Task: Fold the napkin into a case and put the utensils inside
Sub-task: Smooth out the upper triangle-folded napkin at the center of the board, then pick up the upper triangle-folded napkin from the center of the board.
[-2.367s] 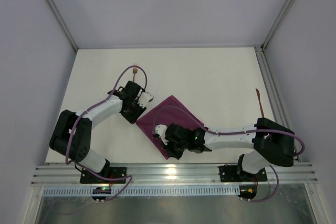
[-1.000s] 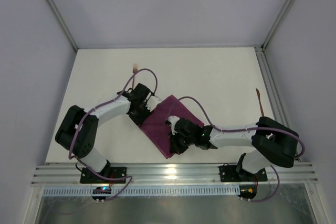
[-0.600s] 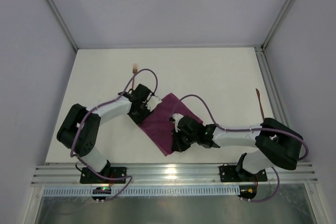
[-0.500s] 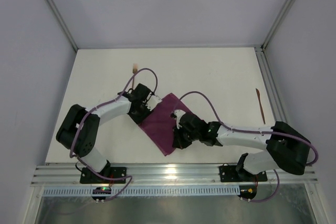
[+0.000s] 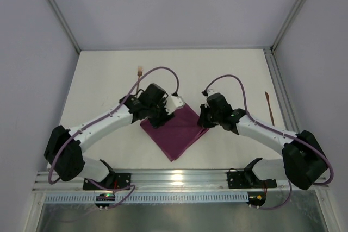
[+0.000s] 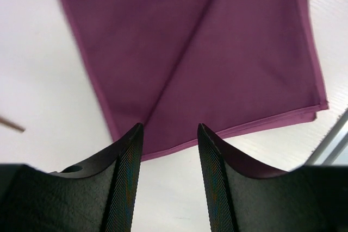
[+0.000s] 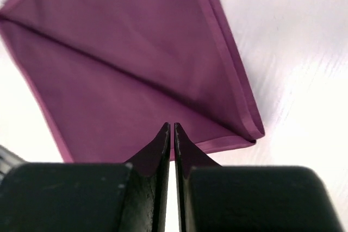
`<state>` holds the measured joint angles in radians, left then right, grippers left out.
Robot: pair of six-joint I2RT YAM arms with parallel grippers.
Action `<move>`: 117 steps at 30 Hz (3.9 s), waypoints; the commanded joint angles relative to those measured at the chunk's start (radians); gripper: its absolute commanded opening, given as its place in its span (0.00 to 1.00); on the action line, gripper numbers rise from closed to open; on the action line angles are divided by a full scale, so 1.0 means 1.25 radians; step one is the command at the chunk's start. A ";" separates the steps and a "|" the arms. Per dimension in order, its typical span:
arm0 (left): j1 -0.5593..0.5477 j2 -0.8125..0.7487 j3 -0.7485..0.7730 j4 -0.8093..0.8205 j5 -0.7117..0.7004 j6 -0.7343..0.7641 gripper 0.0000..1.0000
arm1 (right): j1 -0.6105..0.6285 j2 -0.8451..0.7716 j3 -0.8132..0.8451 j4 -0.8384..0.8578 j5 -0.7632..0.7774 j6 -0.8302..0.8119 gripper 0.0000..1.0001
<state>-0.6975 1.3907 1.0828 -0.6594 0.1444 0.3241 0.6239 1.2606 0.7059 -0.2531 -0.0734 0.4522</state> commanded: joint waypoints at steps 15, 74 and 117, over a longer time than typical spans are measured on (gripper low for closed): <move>-0.272 0.183 -0.061 0.148 0.017 0.027 0.52 | -0.028 0.075 -0.114 0.069 0.049 0.021 0.04; -0.316 0.126 -0.156 0.079 0.011 0.099 0.50 | -0.158 0.113 -0.144 0.169 -0.171 0.048 0.13; -0.511 0.014 -0.192 0.132 -0.086 0.267 0.69 | -0.158 0.098 -0.092 0.087 -0.158 0.000 0.03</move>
<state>-1.3464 1.4521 0.7712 -0.4999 0.0292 0.6479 0.4290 1.4014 0.5606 -0.1196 -0.2878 0.4747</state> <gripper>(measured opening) 0.683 0.095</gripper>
